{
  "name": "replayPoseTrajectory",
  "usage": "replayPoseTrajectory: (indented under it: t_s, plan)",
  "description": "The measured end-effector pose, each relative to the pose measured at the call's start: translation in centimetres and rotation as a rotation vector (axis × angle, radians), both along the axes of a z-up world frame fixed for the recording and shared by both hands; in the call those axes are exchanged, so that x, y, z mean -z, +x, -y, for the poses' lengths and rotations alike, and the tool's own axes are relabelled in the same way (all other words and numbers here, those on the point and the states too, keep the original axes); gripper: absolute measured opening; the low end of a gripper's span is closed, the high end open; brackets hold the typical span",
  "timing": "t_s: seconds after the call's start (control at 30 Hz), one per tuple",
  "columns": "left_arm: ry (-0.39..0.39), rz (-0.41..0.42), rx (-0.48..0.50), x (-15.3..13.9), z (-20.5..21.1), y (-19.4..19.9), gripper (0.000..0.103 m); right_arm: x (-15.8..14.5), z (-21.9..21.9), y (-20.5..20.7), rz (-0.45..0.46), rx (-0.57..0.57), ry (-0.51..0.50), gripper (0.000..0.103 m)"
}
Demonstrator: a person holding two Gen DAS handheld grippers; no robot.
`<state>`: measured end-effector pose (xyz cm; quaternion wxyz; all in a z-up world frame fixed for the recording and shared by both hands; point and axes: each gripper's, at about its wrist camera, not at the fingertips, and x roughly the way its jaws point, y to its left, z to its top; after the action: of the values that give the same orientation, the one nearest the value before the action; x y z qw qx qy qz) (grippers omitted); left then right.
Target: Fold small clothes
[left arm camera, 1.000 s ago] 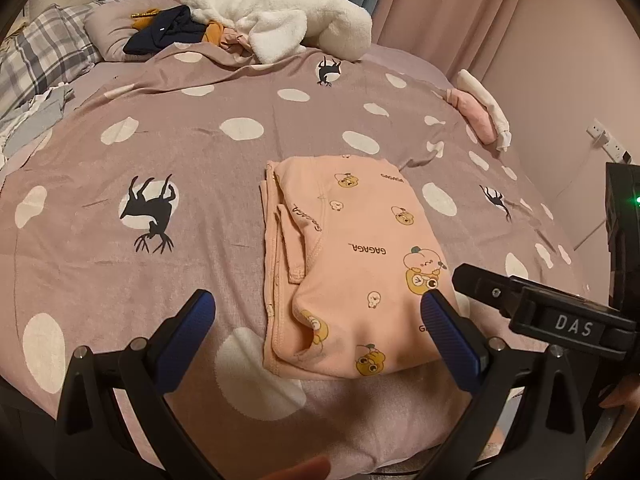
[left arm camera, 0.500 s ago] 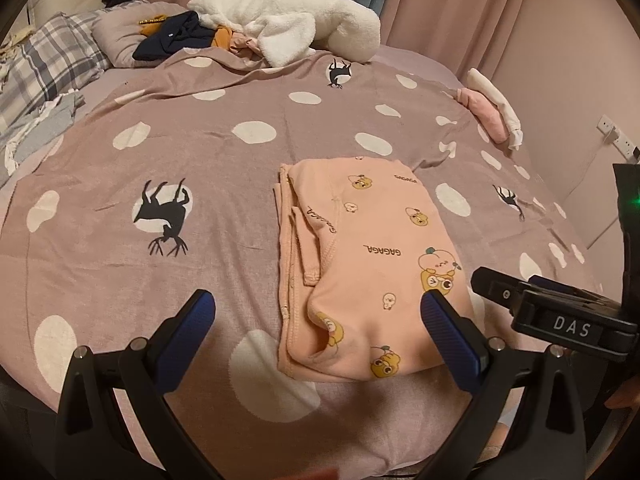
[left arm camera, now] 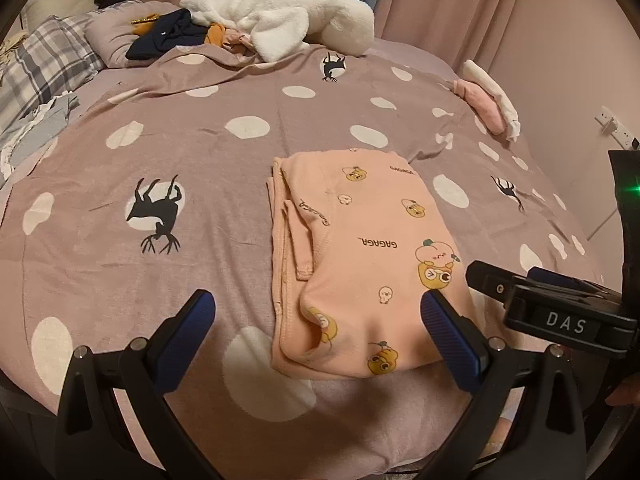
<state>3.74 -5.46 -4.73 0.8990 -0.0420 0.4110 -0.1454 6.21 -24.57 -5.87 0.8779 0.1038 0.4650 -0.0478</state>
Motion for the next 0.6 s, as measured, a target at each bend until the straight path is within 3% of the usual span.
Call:
replayPoseTrajectory:
  t_s: [0.6]
  plan:
    - [0.027, 0.003, 0.026, 0.33, 0.88, -0.12, 0.103, 0.22, -0.59, 0.27, -0.016, -0.007, -0.039, 0.098]
